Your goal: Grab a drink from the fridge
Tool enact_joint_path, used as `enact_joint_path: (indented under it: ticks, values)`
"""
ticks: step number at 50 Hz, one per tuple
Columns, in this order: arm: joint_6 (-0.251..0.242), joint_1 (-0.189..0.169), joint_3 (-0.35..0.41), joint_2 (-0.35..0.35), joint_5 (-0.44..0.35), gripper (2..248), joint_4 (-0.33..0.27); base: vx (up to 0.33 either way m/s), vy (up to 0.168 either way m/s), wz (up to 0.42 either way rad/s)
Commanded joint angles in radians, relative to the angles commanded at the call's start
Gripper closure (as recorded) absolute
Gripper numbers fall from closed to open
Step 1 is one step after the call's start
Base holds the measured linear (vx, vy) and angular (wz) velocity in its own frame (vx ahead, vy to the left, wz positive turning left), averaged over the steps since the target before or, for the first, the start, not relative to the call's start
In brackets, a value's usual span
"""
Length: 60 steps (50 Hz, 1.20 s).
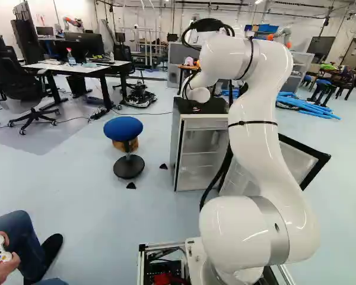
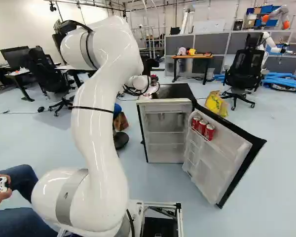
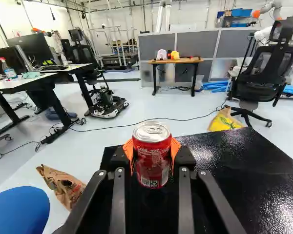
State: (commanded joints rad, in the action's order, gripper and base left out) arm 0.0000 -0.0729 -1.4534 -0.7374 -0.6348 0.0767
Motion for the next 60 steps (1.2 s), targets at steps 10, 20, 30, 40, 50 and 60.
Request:
enact_joint_path:
  ticks: [10,20,30,40,50,60]
  values:
    - [0.000,0.001,-0.049,-0.035,0.020,155,0.000,0.000,0.000,0.000]
    - [0.000,0.002,-0.066,-0.048,0.040,155,0.000,0.000,0.000,0.000]
    - [0.000,0.002,-0.066,-0.048,0.059,155,0.000,0.000,0.000,0.000]
    - [0.000,0.002,-0.066,-0.050,0.059,155,0.000,0.000,0.000,0.000]
    - [0.000,0.002,-0.067,-0.064,0.059,155,0.000,0.000,0.000,0.000]
    - [0.000,0.002,-0.067,-0.066,0.059,155,0.000,0.000,0.000,0.000]
